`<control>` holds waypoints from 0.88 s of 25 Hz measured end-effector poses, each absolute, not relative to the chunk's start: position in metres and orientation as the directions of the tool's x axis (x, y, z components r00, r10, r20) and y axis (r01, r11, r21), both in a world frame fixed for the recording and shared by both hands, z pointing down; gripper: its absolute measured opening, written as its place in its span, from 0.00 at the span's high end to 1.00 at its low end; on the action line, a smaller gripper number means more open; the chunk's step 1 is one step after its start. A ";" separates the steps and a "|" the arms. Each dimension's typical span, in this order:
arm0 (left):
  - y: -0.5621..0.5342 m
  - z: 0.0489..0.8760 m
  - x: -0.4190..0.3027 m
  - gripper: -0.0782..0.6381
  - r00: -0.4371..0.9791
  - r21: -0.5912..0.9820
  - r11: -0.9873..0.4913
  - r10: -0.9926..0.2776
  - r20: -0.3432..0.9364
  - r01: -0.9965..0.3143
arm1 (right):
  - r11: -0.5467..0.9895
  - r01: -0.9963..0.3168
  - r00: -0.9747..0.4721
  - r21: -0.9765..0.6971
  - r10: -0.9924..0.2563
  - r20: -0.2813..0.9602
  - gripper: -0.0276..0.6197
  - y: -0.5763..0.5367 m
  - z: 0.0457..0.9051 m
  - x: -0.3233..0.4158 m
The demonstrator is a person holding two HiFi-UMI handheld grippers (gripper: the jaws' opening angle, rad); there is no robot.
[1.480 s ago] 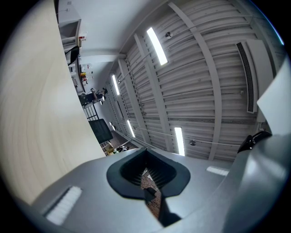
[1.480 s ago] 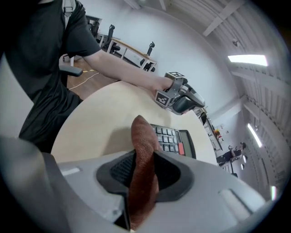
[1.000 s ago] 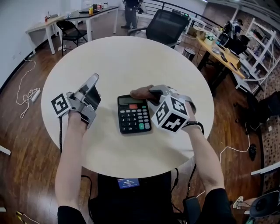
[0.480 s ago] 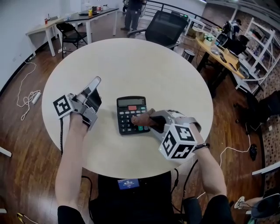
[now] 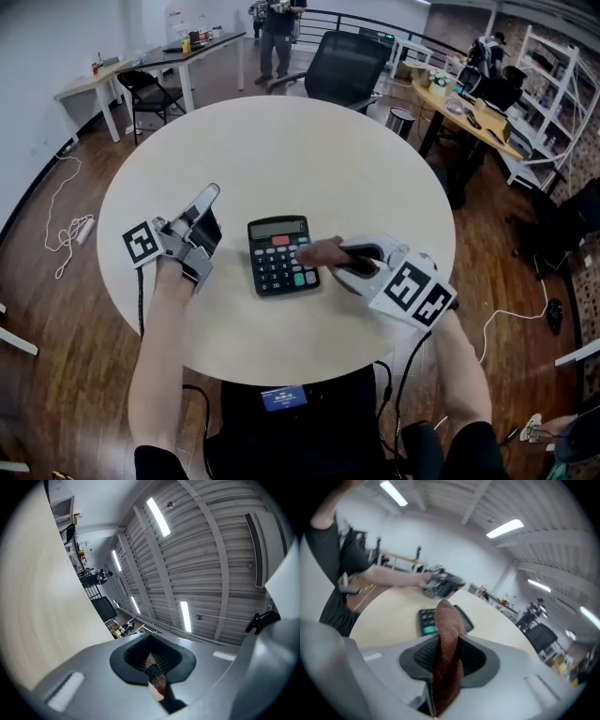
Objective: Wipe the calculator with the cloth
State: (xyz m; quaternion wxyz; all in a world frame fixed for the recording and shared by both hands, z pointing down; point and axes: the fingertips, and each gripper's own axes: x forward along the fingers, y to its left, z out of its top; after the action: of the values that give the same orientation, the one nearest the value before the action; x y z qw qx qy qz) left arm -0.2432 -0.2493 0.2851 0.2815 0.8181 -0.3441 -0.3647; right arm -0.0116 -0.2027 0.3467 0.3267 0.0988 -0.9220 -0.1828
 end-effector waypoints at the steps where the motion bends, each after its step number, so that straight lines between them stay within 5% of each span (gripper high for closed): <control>1: -0.251 0.285 -0.242 0.89 0.510 0.709 -0.606 -0.765 -0.393 -0.361 | 0.929 -0.180 -0.795 0.325 -0.332 0.508 0.80 -0.225 0.335 -0.015; 4: -0.252 0.289 -0.231 0.88 0.547 0.709 -0.613 -0.748 -0.377 -0.349 | 0.902 -0.404 -0.768 0.151 -0.424 0.480 0.80 -0.283 0.337 -0.018; 7: -0.249 0.291 -0.215 0.88 0.580 0.716 -0.619 -0.728 -0.367 -0.324 | 0.857 -0.442 -0.631 0.267 -0.508 0.587 0.80 -0.316 0.364 -0.017; 12: -0.251 0.293 -0.206 0.88 0.598 0.697 -0.620 -0.727 -0.337 -0.361 | 0.842 -0.205 -0.513 0.498 -0.526 0.678 0.80 -0.309 0.391 -0.040; 22: -0.250 0.296 -0.189 0.88 0.602 0.682 -0.619 -0.731 -0.322 -0.388 | 0.784 0.115 -0.487 0.610 -0.491 0.723 0.80 -0.240 0.401 -0.018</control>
State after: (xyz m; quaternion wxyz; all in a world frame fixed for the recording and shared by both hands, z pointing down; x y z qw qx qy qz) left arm -0.1891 -0.2496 0.2962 0.2854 0.8481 -0.3299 -0.3007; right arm -0.0178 -0.2398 0.4010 0.4930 0.1166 -0.8056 -0.3072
